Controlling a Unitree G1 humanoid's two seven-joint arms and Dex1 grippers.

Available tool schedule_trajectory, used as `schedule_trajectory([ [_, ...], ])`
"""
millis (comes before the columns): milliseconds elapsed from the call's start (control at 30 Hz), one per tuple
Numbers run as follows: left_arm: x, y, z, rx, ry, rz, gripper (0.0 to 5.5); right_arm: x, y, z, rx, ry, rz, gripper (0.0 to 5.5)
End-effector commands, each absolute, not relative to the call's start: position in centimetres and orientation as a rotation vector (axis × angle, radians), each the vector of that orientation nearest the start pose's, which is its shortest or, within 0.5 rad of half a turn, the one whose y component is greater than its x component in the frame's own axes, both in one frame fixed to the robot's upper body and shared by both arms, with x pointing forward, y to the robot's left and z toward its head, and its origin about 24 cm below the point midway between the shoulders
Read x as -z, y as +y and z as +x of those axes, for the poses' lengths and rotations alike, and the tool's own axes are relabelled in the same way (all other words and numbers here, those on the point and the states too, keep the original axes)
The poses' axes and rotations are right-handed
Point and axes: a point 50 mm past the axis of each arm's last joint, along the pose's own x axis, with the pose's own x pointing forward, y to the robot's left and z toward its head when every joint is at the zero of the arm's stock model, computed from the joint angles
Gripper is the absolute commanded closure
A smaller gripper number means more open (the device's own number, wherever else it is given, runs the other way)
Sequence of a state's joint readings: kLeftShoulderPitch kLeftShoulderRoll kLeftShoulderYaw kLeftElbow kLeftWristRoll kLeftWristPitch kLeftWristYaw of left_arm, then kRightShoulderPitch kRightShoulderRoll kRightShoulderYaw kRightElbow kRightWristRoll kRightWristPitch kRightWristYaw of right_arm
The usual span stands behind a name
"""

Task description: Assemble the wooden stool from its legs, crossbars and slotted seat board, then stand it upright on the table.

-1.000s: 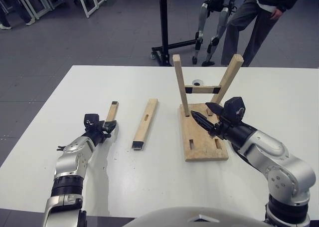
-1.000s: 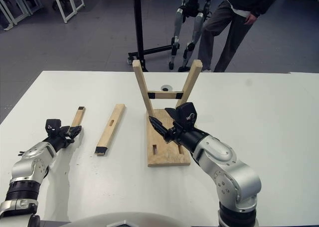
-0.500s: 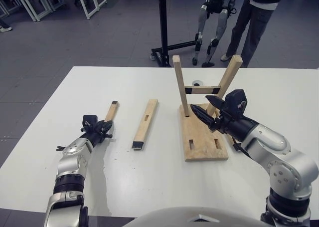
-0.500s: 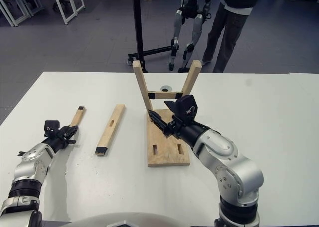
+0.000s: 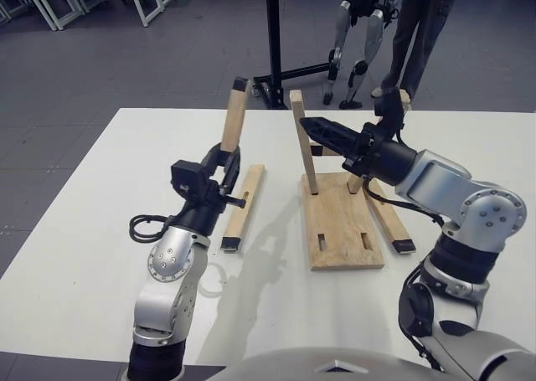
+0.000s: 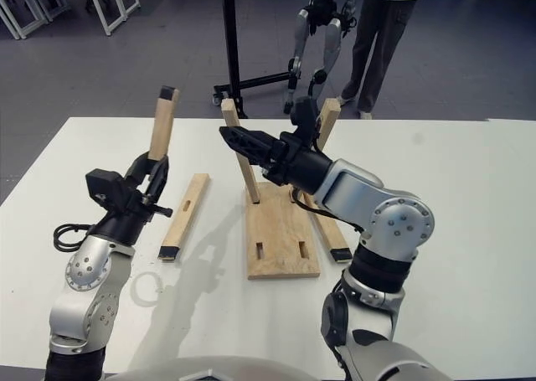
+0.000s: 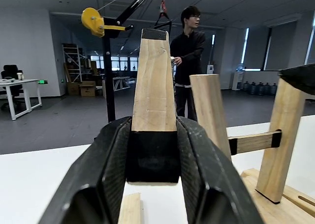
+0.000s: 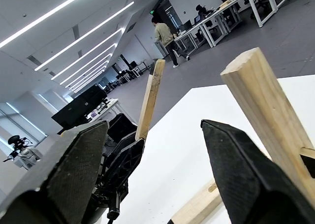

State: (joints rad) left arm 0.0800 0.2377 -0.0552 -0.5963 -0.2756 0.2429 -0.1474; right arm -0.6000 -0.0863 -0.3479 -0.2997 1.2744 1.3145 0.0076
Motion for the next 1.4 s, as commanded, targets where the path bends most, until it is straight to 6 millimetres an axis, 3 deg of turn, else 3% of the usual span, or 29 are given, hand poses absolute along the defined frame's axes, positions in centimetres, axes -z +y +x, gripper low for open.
schedule_trajectory([
  [33,-15.9,13.1,21.5,0.423,-0.314,0.043,4.16,-21.7,-9.8,27.6,-1.061,0.276,0.643,2.03],
  [400,-15.9,10.1,21.2,0.550,-0.307,0.030,4.16,-23.5,-8.4,29.4,-1.107,0.246,0.664,2.03],
  [867,-14.7,10.0,21.3,0.550,-0.268,0.029,4.16,-24.4,-8.3,29.7,-1.145,0.202,0.845,4.95],
  [1100,-14.6,9.9,21.4,0.549,-0.263,0.011,4.16,-24.5,-8.6,29.6,-1.137,0.213,0.867,5.08],
  [1133,-14.8,9.9,21.4,0.555,-0.265,0.003,3.80,-24.4,-8.6,29.6,-1.132,0.216,0.856,5.08],
  [1267,-15.2,9.5,21.5,0.586,-0.267,-0.024,3.20,-23.7,-8.9,29.7,-1.103,0.230,0.807,5.10],
  [1400,-14.6,9.5,21.4,0.597,-0.229,-0.026,2.42,-23.2,-9.0,29.9,-1.074,0.230,0.760,5.10],
])
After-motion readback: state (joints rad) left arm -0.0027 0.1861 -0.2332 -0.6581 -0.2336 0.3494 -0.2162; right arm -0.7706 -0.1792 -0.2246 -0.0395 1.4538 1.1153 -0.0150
